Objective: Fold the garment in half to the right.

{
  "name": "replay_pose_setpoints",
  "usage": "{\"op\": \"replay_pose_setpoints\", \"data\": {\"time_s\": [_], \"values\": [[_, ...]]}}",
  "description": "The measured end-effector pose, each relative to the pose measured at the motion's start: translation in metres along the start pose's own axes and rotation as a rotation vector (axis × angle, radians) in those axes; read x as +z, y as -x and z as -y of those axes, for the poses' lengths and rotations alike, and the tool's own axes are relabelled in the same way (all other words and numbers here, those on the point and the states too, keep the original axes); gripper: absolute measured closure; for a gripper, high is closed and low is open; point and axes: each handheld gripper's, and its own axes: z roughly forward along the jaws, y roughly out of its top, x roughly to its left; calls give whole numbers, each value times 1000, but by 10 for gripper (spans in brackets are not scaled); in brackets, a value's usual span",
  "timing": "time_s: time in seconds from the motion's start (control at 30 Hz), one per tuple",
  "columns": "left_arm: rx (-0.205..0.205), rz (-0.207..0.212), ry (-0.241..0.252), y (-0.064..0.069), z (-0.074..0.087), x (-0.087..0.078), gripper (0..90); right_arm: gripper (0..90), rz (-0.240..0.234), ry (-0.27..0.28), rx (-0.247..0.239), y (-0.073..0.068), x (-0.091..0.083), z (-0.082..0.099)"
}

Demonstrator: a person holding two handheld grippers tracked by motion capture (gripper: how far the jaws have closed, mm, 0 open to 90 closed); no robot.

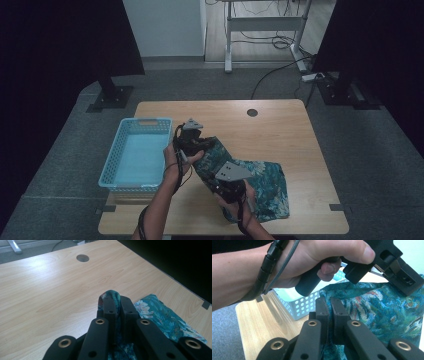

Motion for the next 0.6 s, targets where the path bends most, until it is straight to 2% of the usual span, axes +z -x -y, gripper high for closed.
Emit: {"op": "replay_pose_setpoints", "data": {"time_s": [0.2,0.6], "values": [[-11,-5,1,-3,4,-2,846,859,-17,8,11,-5,0,2],[-7,-26,18,-5,2,-19,846,859,-30,33,-9,-15,-1,-8]]}}
